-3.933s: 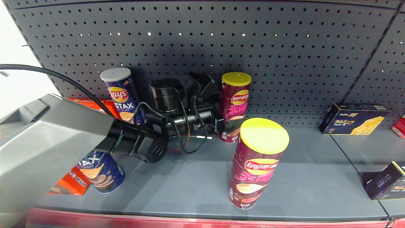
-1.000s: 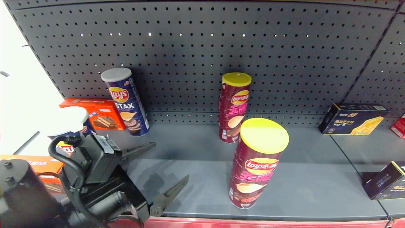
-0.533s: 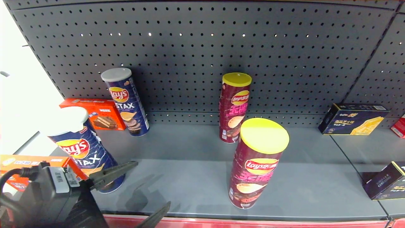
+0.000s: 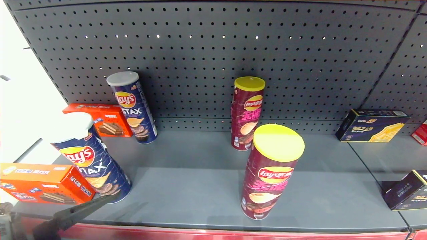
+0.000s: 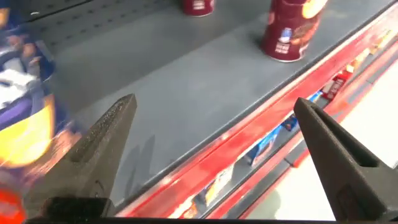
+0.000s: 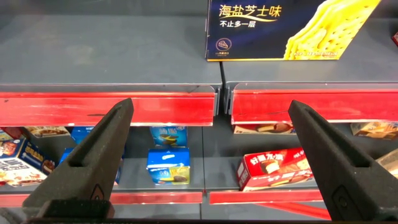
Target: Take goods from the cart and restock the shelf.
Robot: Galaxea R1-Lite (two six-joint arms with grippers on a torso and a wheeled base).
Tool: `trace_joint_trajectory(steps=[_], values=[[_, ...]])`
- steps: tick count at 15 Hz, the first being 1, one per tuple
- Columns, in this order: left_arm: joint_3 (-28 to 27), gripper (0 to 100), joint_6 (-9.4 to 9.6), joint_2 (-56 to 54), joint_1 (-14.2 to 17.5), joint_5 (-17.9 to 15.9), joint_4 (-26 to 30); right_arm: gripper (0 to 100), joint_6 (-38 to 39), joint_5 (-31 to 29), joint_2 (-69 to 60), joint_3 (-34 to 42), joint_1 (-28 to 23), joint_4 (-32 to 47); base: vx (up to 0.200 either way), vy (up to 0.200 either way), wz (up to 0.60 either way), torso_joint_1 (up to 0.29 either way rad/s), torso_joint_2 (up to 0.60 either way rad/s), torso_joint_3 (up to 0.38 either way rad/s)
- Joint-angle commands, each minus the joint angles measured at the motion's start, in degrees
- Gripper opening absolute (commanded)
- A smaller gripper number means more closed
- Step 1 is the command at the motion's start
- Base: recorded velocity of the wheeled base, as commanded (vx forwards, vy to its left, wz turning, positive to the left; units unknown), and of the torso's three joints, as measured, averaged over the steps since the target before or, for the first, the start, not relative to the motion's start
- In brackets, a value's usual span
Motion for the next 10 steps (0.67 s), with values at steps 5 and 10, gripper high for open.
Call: trace_joint_trajectory(steps=[5,10], values=[[0.10,100,-2.89,-15.22,9.77,5.81,12.06,100,-0.01,0.00,0.08,0.01,0.04,-0.01,0.000,0.000,0.00,0.000,0.00,0.000],[0.10,100,-8.16,-26.82,19.61,15.47,24.98,100,-0.01,0.00,0.08,0.01,0.04,-0.01,0.000,0.000,0.00,0.000,0.00,0.000]])
